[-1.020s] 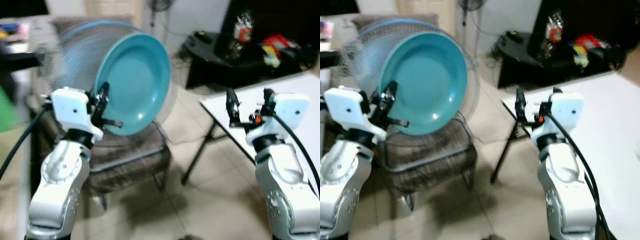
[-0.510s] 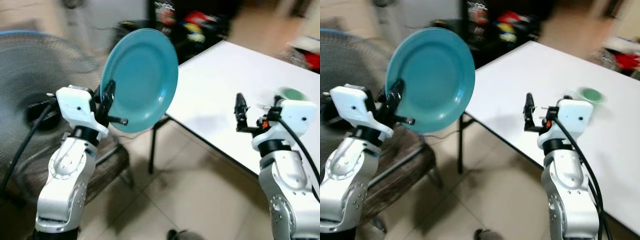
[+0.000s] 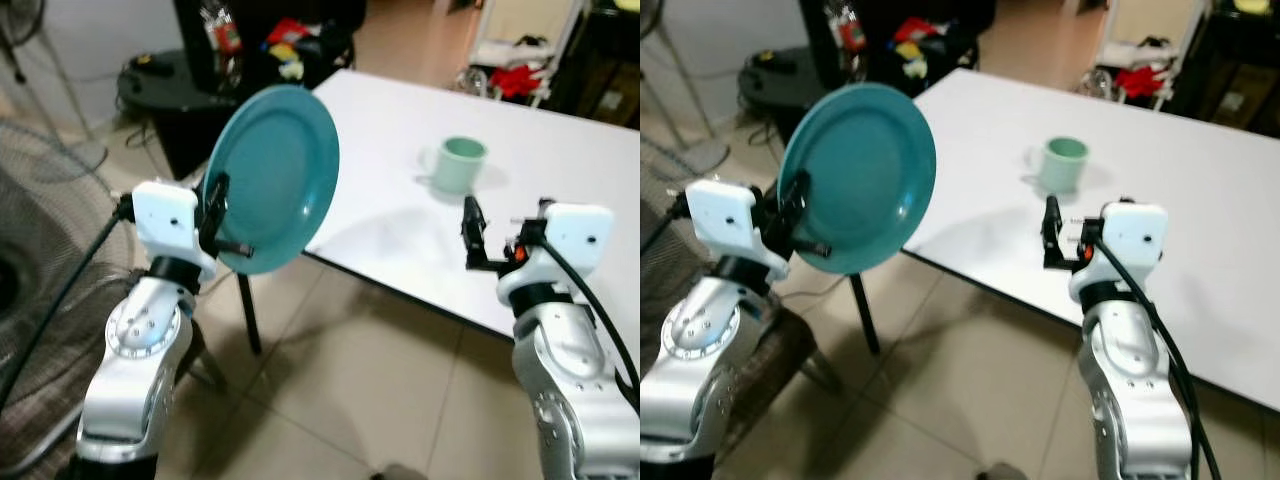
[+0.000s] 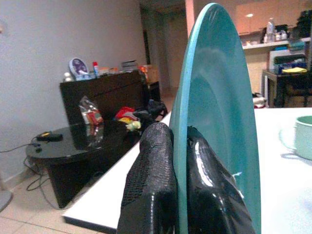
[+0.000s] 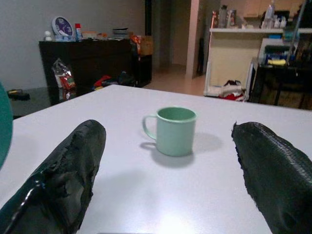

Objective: Setting the table

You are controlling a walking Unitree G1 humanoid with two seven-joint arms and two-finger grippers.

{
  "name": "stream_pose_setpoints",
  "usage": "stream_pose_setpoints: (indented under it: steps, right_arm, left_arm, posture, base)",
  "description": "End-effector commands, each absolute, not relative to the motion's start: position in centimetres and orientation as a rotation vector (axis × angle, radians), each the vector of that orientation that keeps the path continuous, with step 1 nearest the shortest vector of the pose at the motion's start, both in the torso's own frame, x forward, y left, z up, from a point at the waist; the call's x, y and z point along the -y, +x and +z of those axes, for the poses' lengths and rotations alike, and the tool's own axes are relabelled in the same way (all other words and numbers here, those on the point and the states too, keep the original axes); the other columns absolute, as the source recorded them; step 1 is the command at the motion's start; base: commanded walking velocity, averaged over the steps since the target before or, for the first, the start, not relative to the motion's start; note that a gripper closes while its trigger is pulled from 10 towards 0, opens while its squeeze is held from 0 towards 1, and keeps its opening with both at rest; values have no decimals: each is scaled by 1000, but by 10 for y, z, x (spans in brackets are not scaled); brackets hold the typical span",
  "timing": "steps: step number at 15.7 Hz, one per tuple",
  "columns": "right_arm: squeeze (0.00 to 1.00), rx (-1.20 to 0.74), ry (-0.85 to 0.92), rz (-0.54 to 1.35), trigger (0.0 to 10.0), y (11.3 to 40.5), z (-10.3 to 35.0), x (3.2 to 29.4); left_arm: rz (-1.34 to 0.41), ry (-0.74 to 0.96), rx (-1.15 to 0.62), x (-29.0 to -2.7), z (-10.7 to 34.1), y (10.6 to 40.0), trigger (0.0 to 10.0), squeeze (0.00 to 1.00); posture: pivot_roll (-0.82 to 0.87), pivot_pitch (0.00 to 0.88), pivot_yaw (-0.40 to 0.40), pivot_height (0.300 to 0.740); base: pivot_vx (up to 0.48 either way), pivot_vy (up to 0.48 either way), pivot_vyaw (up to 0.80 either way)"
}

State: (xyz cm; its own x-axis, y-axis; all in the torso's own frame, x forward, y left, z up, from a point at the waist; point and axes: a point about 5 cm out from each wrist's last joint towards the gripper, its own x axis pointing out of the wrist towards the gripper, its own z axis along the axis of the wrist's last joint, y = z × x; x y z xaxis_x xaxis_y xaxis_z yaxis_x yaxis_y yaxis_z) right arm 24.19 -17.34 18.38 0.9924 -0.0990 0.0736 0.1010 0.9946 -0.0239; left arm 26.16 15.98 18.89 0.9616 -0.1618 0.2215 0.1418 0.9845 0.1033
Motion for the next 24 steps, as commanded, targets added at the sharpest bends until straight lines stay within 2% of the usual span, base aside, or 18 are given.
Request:
stream_pose_setpoints:
  steps: [1, 4, 8, 12, 18, 24]
  right_arm:
    - [0, 52, -27, -119, 10000, 239, 182, 178]
    - [0, -18, -38, -83, 10000, 236, 170, 173]
    - [0, -35, -2, -74, 10000, 239, 167, 171]
    - [0, -52, 17, -33, 10000, 244, 165, 164]
    - [0, -70, -43, 24, 10000, 248, 164, 154]
    - [0, -54, -57, 43, 10000, 251, 167, 156]
  left_arm:
    - [-175, 98, 247, -157, 193, 261, 10000, 0]
    - [-187, 125, 198, -156, 184, 261, 10000, 0]
    - [-175, 143, 202, -159, 186, 268, 10000, 0]
    - [-152, 158, 193, -163, 185, 269, 10000, 0]
    - [-105, 106, 139, -175, 178, 265, 10000, 0]
    - [-113, 91, 107, -171, 174, 265, 10000, 0]
  posture:
    - [-61, 0, 44, 740]
    - [-65, 0, 63, 740]
    - [-54, 0, 61, 740]
    - [-40, 0, 57, 740]
    - [-31, 0, 47, 740]
    - [-21, 0, 29, 740]
  base:
    - [0, 0, -781]
    - [0, 97, -777]
    - [0, 480, -752]
    - [0, 480, 0]
    - [0, 0, 0]
    - [316, 0, 0]
